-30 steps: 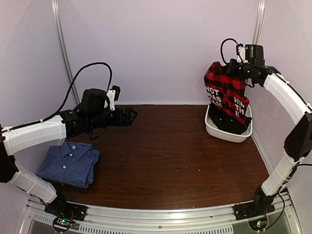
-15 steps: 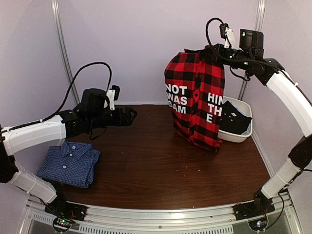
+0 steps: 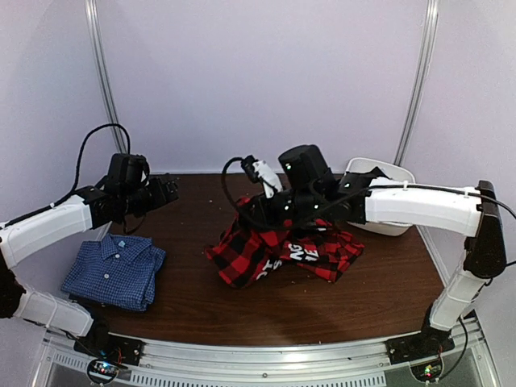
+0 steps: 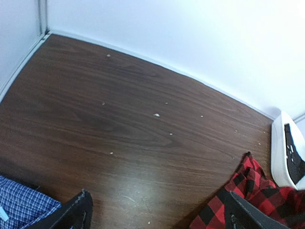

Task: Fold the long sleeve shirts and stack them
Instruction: Place the square-folded shirt at the center of the board, then move the crumpled shirt to the center of the board, then rotate the crumpled shirt at the center of the board.

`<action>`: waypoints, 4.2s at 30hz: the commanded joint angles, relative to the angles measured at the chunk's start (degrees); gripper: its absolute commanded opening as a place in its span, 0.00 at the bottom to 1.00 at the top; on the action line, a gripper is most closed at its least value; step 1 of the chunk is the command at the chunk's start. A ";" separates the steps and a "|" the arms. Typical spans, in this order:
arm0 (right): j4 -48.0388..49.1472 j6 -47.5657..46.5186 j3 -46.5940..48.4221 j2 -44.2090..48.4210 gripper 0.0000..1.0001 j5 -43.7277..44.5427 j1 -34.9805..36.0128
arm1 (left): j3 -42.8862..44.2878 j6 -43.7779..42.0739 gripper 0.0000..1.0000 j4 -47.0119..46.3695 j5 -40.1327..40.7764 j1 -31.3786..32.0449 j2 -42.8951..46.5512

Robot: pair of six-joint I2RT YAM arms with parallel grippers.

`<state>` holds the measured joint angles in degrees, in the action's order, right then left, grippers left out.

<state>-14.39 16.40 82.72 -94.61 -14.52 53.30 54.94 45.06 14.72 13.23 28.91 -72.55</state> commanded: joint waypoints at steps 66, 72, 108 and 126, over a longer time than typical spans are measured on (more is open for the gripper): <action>3.85 7.28 -32.74 16.53 0.00 -6.59 -0.59 | 38.07 -4.39 0.06 -1.71 -31.00 -2.80 -54.64; 13.88 11.82 -22.20 3.29 0.00 -10.85 4.18 | 64.66 -5.62 0.14 3.45 -38.24 -4.48 -70.29; 3.88 2.53 -10.47 -6.76 0.78 1.20 -15.59 | -1.28 -1.37 0.88 -7.83 -36.73 -2.53 -16.41; 1.89 3.02 -29.26 -3.29 0.75 17.69 -18.85 | -1.32 2.55 0.46 -8.15 -31.27 7.31 -22.60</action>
<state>-12.03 17.82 56.71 -100.86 -2.55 34.68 50.87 47.66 8.36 -20.08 35.88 -92.86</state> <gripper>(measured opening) 0.765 0.540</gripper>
